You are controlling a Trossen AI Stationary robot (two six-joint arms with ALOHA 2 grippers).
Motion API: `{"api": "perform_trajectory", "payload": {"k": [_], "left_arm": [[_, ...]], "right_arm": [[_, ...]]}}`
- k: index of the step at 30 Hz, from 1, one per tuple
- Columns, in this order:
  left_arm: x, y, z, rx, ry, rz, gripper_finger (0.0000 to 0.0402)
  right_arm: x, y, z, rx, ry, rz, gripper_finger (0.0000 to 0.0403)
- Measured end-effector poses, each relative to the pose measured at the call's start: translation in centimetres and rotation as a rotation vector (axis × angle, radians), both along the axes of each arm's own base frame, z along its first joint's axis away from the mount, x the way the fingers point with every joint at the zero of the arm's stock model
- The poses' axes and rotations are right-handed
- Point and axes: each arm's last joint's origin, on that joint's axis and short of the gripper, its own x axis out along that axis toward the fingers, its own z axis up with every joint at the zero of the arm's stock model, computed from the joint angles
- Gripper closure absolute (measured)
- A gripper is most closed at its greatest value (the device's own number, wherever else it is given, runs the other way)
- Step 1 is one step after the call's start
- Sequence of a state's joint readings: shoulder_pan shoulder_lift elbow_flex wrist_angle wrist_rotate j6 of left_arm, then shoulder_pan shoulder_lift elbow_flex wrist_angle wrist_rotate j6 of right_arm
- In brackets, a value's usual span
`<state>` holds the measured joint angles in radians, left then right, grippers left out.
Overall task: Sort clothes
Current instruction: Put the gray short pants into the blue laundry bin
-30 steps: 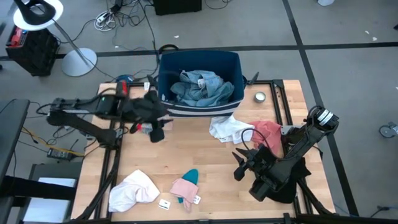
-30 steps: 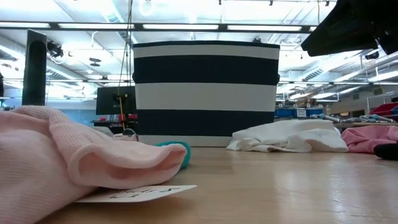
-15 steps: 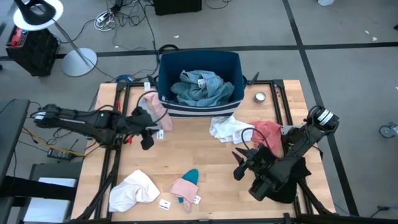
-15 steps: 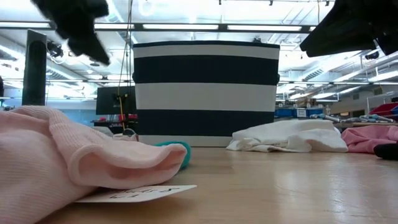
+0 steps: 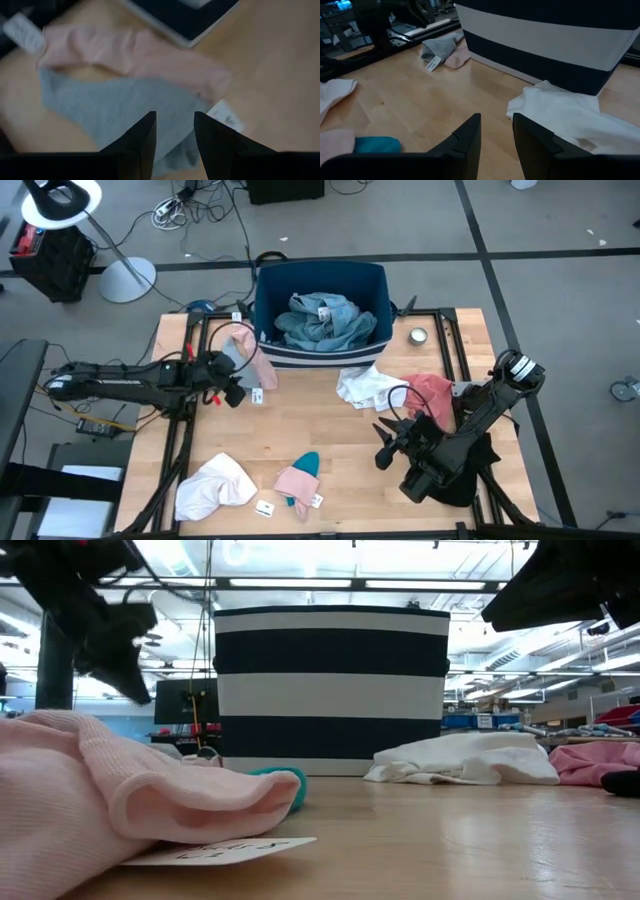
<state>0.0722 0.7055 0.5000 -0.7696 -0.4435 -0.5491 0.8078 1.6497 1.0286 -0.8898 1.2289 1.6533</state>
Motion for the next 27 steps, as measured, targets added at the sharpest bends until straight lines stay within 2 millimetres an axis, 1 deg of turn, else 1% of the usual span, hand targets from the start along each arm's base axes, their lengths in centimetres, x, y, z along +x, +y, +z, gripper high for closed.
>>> {"api": "perform_trajectory", "payload": {"k": [2, 7, 13, 18, 23, 27], "left_arm": [[0.0, 0.4, -0.4, -0.029, -0.008, 0.015, 0.0264], [0.2, 1.7, -0.3, -0.040, -0.049, 0.095, 0.0264], [0.4, 3.2, -1.1, -0.097, 0.016, 0.160, 0.0264], [1.3, 4.4, -1.9, -0.143, 0.030, 0.165, 0.0264], [2.0, 5.0, -3.2, -0.196, 0.103, 0.168, 0.0264], [2.3, 5.1, -5.0, -0.226, 0.139, 0.140, 0.0266]], "right_arm": [[0.0, 0.0, 0.0, 0.002, -0.002, 0.000, 0.0289], [0.0, 0.0, 0.0, 0.002, -0.002, 0.000, 0.0289], [0.0, 0.0, 0.0, -0.009, -0.004, 0.002, 0.0289], [0.0, 0.0, 0.0, -0.009, -0.005, 0.002, 0.0289], [0.0, 0.0, 0.0, -0.009, -0.004, 0.003, 0.0289], [0.0, 0.0, 0.0, -0.011, -0.003, 0.004, 0.0289]]}}
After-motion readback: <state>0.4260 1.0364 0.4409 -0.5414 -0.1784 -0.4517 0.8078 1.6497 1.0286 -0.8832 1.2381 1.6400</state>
